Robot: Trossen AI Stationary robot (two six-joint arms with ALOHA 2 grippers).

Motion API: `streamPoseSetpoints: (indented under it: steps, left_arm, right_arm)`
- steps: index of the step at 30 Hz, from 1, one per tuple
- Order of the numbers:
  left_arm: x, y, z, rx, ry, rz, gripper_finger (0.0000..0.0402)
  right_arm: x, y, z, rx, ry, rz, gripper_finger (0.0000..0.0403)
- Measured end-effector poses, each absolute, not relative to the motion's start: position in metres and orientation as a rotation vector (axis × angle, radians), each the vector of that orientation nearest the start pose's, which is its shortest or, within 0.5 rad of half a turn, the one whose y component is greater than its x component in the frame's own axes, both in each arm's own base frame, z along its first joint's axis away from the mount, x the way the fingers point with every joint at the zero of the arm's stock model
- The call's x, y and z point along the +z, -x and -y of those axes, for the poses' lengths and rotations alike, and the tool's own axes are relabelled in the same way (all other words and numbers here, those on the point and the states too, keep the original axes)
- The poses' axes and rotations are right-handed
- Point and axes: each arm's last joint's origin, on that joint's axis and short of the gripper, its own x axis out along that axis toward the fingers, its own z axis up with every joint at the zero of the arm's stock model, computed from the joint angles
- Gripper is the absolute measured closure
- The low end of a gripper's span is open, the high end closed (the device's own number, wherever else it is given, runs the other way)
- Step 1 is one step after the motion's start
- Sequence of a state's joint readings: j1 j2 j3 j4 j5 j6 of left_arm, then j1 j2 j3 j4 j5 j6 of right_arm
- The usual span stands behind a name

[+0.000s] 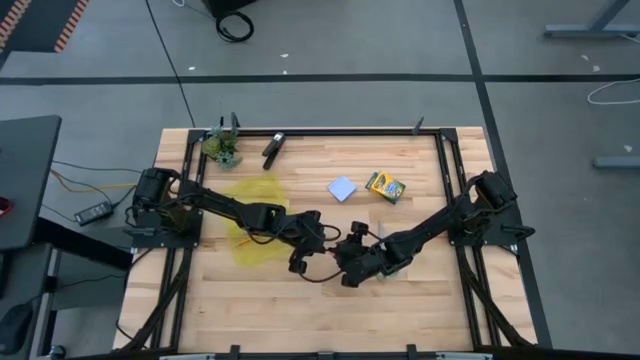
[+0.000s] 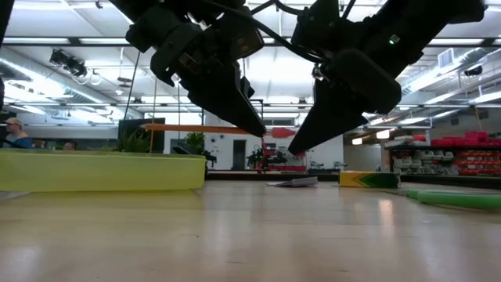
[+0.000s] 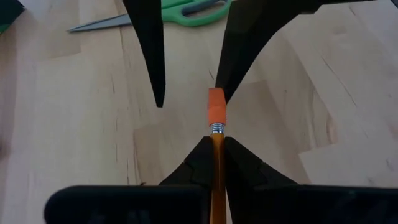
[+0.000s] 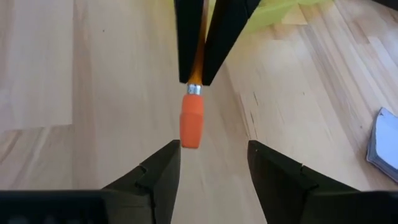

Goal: Pack school essentials
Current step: Put the orange pencil into the yellow supply box

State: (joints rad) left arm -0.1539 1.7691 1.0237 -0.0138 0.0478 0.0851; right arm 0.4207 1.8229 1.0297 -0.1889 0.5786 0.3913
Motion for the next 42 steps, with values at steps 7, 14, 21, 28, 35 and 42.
streamPoseSetpoints:
  steps: [7,14,21,28,35,42]
  left_arm:
    - [0.174,-0.357,0.057,-0.219,-0.121,-0.759,0.0382]
    - [0.182,-0.353,0.055,-0.177,-0.135,-0.762,0.0381]
    - [0.185,-0.349,0.054,-0.154,-0.132,-0.781,0.0380]
    - [0.183,-0.347,0.053,-0.147,-0.134,-0.812,0.0384]
    - [0.182,-0.346,0.056,-0.147,-0.140,-0.821,0.0385]
    - [0.183,-0.346,0.060,-0.157,-0.141,-0.813,0.0383]
  right_arm:
    - [0.148,-0.323,-0.132,-0.307,0.114,-0.837,0.0209]
    - [0.146,-0.319,-0.131,-0.330,0.134,-0.873,0.0209]
    - [0.144,-0.315,-0.128,-0.360,0.178,-0.905,0.0209]
    - [0.143,-0.312,-0.126,-0.370,0.199,-0.932,0.0209]
    - [0.164,-0.300,-0.122,-0.398,0.196,-0.896,0.0209]
    - [0.191,-0.268,-0.109,-0.405,0.124,-0.807,0.0209]
